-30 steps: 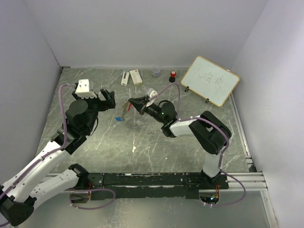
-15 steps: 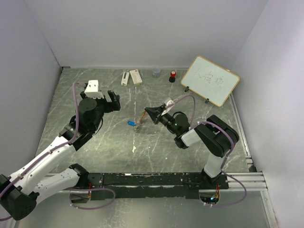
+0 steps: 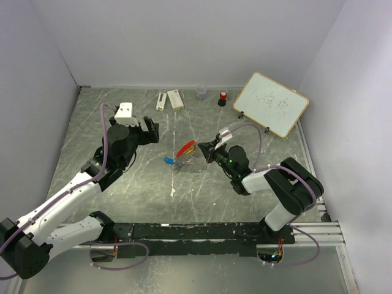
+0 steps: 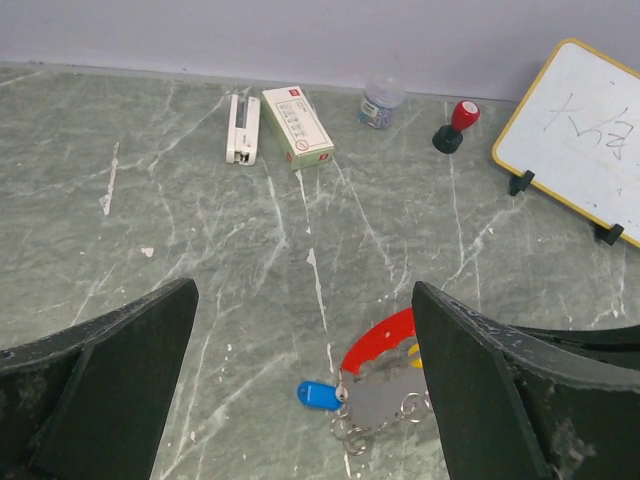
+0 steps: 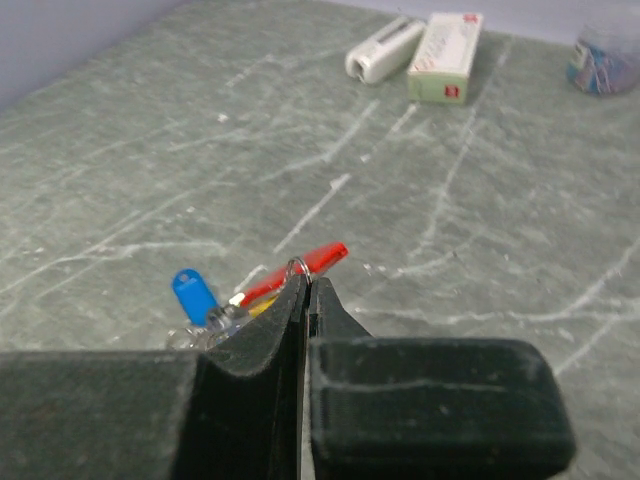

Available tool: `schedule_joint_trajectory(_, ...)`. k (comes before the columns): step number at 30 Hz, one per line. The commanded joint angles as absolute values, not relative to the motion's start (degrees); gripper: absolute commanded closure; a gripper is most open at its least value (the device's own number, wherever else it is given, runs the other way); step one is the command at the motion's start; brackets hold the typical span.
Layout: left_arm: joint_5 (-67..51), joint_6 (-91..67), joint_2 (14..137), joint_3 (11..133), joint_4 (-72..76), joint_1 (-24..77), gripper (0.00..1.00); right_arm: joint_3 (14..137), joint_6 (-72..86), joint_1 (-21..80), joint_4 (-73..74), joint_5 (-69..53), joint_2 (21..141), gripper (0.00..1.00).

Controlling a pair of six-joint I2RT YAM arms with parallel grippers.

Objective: Put the keys on the keyring

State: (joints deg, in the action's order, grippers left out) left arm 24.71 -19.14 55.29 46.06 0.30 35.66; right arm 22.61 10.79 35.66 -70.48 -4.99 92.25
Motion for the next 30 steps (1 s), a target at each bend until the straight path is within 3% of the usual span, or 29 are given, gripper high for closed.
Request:
schedule_joint_trajectory(1, 22.9, -19.6, 55.8, 45.9, 2.6, 35.2, 0.01, 25.9, 12.7, 34.3, -58.4, -1.6, 91.5, 1.0)
schedule_joint_trajectory(13, 22.2, -19.6, 56.0, 46.2, 2.6, 35.2, 0.01, 41.5, 15.6, 30.9, -47.2, -2.6, 100.8, 1.0)
schedule_joint_trajectory(15, 21.9, -19.6, 56.2, 46.5, 2.2, 35.2, 0.0, 45.0, 16.8, 30.3, -44.1, -1.4, 102.9, 0.96)
schedule_joint_trajectory(20, 21.4, -19.6, 55.9, 46.3, 2.2, 35.1, 0.0, 49.5, 19.0, 28.9, -40.4, 1.1, 106.2, 0.69)
schedule_joint_trajectory(23, 21.8, -19.6, 55.8, 46.6, 1.7, 35.1, 0.0, 48.0, 19.9, 28.6, -41.0, 3.8, 105.0, 0.41)
schedule_joint_trajectory(27, 22.7, -22.2, 56.4, 47.6, 0.3, 35.1, 0.0, 43.2, 20.6, 28.6, -40.5, 7.3, 99.3, 0.21)
schedule_joint_trajectory(30, 24.3, -23.7, 57.3, 49.3, -1.8, 35.1, 0.0, 42.4, 22.9, 28.6, -32.8, 14.0, 91.7, 0.19)
